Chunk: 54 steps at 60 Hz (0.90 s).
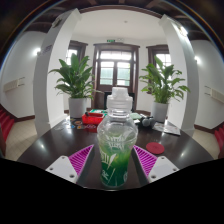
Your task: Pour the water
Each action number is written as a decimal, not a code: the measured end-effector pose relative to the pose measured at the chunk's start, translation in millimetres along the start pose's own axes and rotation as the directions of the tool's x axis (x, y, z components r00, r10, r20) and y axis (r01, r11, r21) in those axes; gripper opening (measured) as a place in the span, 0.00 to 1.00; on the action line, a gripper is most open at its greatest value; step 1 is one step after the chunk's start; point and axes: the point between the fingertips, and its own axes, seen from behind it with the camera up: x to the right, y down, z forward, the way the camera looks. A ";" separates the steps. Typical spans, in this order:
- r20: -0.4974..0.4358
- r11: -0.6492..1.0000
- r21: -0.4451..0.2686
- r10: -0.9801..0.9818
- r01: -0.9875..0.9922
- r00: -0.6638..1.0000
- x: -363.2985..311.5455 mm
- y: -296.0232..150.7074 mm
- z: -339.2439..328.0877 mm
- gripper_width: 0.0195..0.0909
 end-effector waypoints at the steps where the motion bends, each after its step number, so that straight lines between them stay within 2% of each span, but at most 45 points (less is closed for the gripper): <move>1: -0.001 1.000 0.001 -0.004 0.004 1.000 -0.4 -0.5 1.8 0.77; 4: -0.008 1.000 0.008 -0.002 0.002 1.000 -0.2 -2.6 6.5 0.73; 7: -0.015 1.000 0.025 0.008 -0.008 1.000 0.8 -5.1 9.9 0.64; 9: -0.025 0.999 0.042 0.010 -0.009 1.000 2.5 -7.6 11.2 0.54; 10: -0.029 0.999 0.052 0.009 -0.008 1.000 5.2 -7.2 15.5 0.45; 18: -0.041 0.996 0.090 0.016 -0.012 0.999 7.4 -7.8 18.4 0.36; 19: -0.041 0.995 0.095 0.018 -0.015 0.999 7.8 -7.9 18.4 0.31; 21: -0.043 0.995 0.098 0.017 -0.012 0.999 8.7 -7.7 18.2 0.31; 22: -0.043 0.995 0.101 0.020 -0.016 0.999 8.7 -8.0 18.3 0.25; 23: -0.040 0.995 0.101 0.025 -0.021 0.999 7.9 -7.9 18.3 0.25; 24: -0.040 0.995 0.102 0.027 -0.023 0.999 8.1 -8.2 18.4 0.21; 41: -0.024 0.996 0.075 0.047 -0.045 0.999 -6.0 -16.3 17.7 0.21; 47: 0.016 0.975 0.104 0.193 -0.194 0.981 -38.4 -36.6 27.2 0.21; 54: 0.102 0.887 0.073 0.448 -0.456 0.888 -84.2 -50.5 52.3 0.20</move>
